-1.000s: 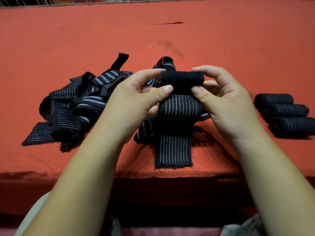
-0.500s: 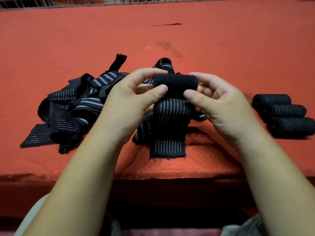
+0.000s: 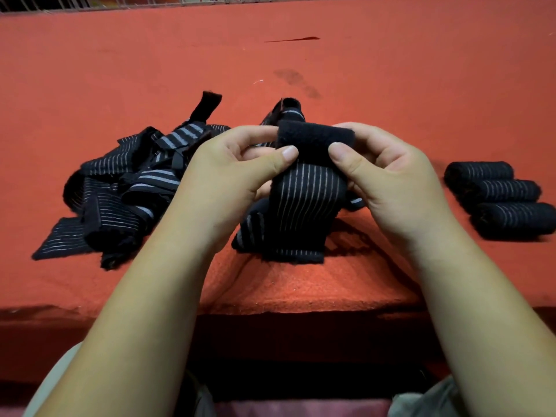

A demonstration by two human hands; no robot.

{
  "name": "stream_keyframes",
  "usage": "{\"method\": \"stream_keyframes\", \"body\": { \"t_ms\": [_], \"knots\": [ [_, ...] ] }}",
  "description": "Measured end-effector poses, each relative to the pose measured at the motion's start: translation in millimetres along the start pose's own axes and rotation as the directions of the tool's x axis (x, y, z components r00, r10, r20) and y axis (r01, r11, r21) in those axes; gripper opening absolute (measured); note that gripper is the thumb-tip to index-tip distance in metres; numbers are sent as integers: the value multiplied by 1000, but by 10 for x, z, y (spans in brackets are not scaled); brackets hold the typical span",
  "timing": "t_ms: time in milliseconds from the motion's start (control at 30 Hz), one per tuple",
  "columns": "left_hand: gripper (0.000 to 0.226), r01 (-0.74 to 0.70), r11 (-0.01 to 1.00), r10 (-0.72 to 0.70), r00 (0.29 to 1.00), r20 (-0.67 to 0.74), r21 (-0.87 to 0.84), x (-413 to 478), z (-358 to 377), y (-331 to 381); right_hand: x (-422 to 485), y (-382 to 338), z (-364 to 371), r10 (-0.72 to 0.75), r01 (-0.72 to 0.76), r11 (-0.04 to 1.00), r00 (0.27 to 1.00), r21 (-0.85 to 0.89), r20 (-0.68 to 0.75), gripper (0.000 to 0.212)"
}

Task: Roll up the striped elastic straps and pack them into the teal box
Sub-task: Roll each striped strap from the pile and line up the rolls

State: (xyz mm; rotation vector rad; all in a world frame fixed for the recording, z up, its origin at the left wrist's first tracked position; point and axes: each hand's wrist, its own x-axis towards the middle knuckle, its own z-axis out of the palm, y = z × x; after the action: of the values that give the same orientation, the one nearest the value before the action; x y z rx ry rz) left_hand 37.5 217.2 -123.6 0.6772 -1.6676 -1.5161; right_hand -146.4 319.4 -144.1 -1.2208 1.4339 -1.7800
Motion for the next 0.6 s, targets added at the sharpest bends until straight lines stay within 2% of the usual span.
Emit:
{"method": "stream_keyframes", "body": {
  "t_ms": [167,300,400,600],
  "knots": [
    [33,-8,999,5,998,62,42,-13,4,9,10,30,-3,-31,31,999,999,8,-15,28],
    [39,-54,988,37,993,115,143,-15,-13,2,12,25,-2,-53,54,998,999,44,-12,33],
    [38,-18,991,-3,988,153,134,-15,-35,18,14,15,-17,-71,71,997,997,35,2,34],
    [40,14,991,-28,994,103,131,25,-86,-10,-4,11,13,-88,87,995,996,52,24,38]
  ]
}}
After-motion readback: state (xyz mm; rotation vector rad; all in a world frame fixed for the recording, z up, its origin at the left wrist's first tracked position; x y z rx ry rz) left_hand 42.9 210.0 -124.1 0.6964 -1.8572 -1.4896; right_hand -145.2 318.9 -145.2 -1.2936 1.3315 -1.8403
